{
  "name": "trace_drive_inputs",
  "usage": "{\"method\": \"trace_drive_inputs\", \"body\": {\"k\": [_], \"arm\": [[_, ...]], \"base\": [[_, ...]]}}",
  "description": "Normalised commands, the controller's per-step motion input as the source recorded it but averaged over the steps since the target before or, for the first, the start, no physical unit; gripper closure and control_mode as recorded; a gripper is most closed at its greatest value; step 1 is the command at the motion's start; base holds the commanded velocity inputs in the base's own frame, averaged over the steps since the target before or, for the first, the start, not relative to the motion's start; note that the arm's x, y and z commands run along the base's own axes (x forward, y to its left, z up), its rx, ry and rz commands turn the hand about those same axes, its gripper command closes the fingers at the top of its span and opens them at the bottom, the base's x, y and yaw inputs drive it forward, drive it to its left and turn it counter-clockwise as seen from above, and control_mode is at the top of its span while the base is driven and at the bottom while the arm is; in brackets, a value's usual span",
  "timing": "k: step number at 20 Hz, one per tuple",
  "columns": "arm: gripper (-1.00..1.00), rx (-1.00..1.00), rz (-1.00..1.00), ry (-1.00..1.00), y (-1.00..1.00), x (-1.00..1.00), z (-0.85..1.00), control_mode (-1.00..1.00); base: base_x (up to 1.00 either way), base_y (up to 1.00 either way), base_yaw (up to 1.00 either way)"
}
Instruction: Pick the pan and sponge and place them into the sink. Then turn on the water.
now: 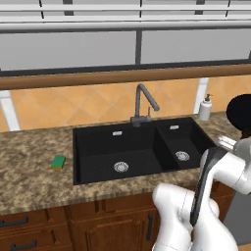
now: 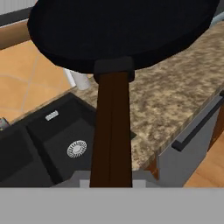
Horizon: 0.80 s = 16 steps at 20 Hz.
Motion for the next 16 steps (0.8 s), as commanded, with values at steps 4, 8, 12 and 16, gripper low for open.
{"method": "trace_drive_inputs", "body": {"k": [4, 8, 12, 16], "arm": [[1.0, 0.06, 0.0, 0.05, 0.74, -0.22, 0.5, -1.0], [1.0, 0.0, -0.08, -0.02, 0.98, -0.07, 0.1, -1.0], [1.0, 0.0, -0.22, -0.24, 0.7, -0.11, -0.19, -1.0], [1.0, 0.01, -0.23, -0.16, 0.58, -0.09, -0.28, -1.0]], "base": [[0.0, 0.0, 0.0], [0.0, 0.0, 0.0], [0.0, 0.0, 0.0], [0.0, 0.0, 0.0]]}}
